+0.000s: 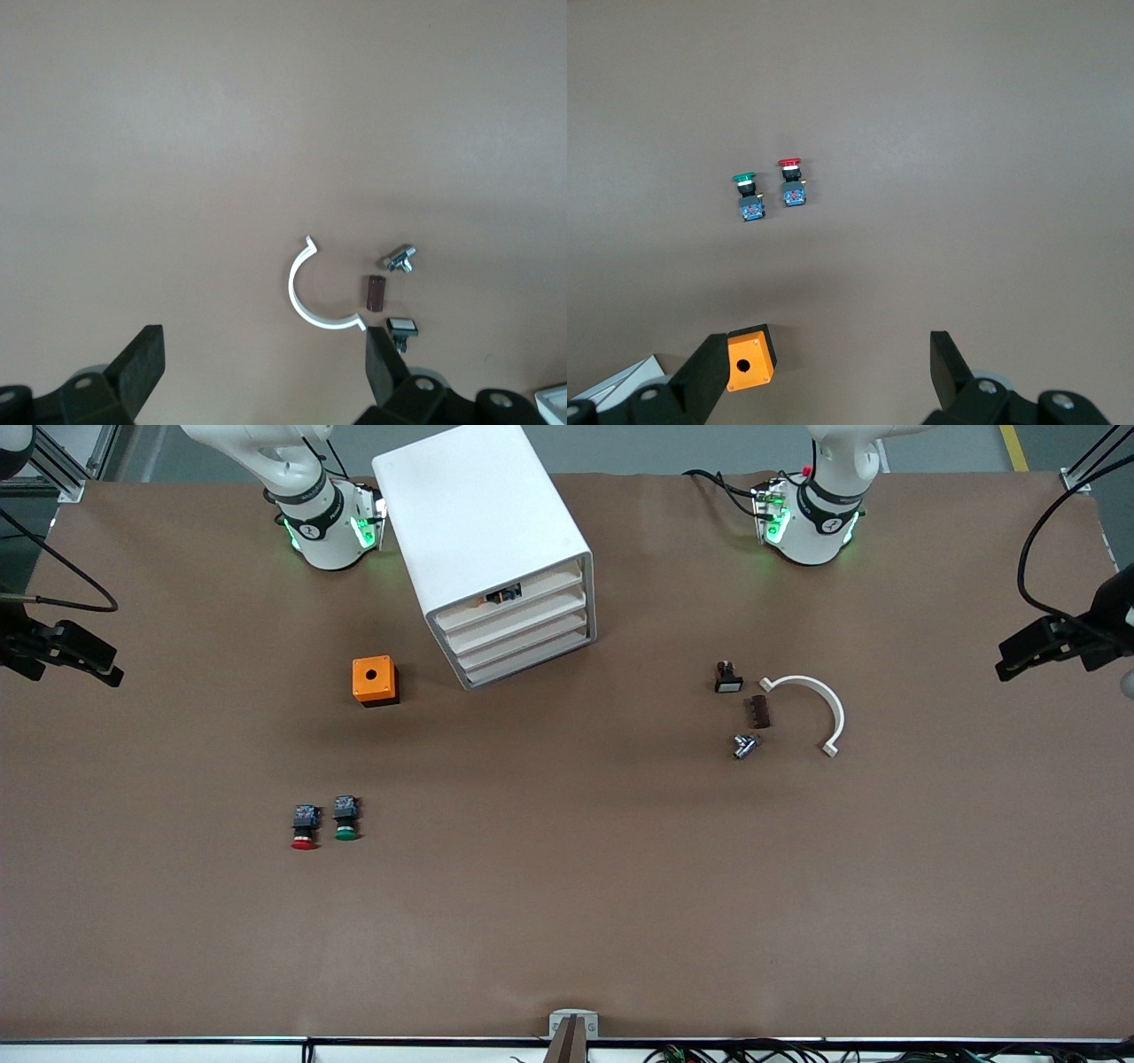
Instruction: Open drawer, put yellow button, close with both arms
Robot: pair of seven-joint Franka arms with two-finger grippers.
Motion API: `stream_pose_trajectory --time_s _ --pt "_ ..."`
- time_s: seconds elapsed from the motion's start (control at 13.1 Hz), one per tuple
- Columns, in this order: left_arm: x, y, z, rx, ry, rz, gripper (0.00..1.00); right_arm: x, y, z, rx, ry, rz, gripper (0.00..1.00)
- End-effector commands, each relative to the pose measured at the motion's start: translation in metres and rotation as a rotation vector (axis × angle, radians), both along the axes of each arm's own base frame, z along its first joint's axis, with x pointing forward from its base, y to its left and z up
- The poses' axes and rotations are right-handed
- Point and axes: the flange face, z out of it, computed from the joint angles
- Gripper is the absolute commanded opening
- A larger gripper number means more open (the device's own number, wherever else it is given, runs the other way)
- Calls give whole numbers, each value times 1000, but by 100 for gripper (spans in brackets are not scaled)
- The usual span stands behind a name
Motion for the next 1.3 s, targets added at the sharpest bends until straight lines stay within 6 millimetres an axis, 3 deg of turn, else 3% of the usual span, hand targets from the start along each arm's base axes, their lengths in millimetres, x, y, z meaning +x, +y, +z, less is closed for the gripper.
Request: stream_pose_trajectory --time_s 0.0,0.69,0.92,1.22 --pt "-30 1 5 -9 -4 -19 100 -1 -4 2 -9 5 -13 100" --pt "-37 -6 8 -9 -8 -64 100 -1 -4 2 -10 4 -7 100" --pt "-47 -29 4 -1 9 -87 100 -1 -3 6 -10 -4 -6 100" --pt "-44 -23 5 -2 6 -94 100 -1 -1 4 -9 2 -7 100"
